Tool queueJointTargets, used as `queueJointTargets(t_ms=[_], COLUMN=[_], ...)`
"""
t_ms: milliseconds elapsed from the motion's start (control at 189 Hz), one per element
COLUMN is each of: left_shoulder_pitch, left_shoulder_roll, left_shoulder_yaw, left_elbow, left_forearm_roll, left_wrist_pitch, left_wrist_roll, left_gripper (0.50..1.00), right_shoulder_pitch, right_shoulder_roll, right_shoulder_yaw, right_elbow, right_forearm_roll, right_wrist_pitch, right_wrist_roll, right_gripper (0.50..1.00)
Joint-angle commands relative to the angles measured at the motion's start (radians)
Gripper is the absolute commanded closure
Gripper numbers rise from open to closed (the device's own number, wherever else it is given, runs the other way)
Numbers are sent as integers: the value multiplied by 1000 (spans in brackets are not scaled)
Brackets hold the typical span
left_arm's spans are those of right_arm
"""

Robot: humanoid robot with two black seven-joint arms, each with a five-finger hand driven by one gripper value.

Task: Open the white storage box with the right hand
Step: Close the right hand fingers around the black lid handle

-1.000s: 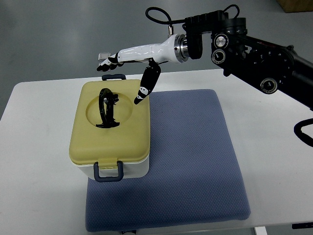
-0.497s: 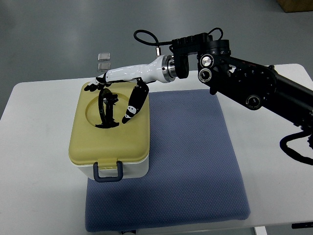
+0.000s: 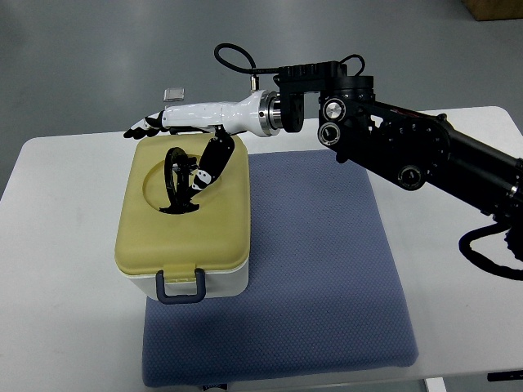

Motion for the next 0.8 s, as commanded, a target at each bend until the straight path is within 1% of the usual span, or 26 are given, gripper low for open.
queueJointTargets(t_ms=[0, 243, 397, 466, 529, 656, 688, 693, 704, 714, 720, 741, 778, 794], left_shoulder_pitch=[0, 0, 0, 0, 0, 0, 0, 0, 0, 0, 0, 0, 0, 0], left_shoulder_roll=[0, 0, 0, 0, 0, 0, 0, 0, 0, 0, 0, 0, 0, 0], left_shoulder_yaw=[1, -1, -1, 1, 1, -1, -1, -1, -1, -1, -1, -1, 1, 1], left_elbow=[0, 0, 0, 0, 0, 0, 0, 0, 0, 0, 0, 0, 0, 0], left_forearm_roll=[0, 0, 0, 0, 0, 0, 0, -1, 0, 0, 0, 0, 0, 0], left_wrist_pitch=[0, 0, 0, 0, 0, 0, 0, 0, 0, 0, 0, 0, 0, 0], left_wrist_roll=[0, 0, 0, 0, 0, 0, 0, 0, 0, 0, 0, 0, 0, 0], left_gripper=[500, 500, 500, 500, 500, 500, 500, 500, 500, 500, 500, 500, 500, 500], right_shoulder_pitch=[-5, -22, -30, -34, -36, -45, -46, -46, -46, -46, -46, -48, -51, -53], right_shoulder_roll=[0, 0, 8, 9, 18, 29, 29, 29, 29, 29, 29, 29, 29, 31], right_shoulder_yaw=[-4, -8, -8, -7, -8, -8, -8, -8, -8, -8, -8, -8, -7, -7], right_elbow=[-4, -15, -15, -16, -16, -16, -16, -16, -16, -16, -16, -16, -16, -16], right_forearm_roll=[-23, -44, -44, -44, -44, -44, -44, -44, -44, -44, -44, -44, -44, -44], right_wrist_pitch=[-28, -74, -94, -100, -103, -103, -105, -105, -105, -105, -105, -105, -105, -106], right_wrist_roll=[2, 3, 8, 8, 8, 15, 17, 18, 18, 18, 20, 20, 20, 20], right_gripper=[554, 556, 568, 593, 599, 638, 656, 670, 681, 681, 691, 703, 707, 720])
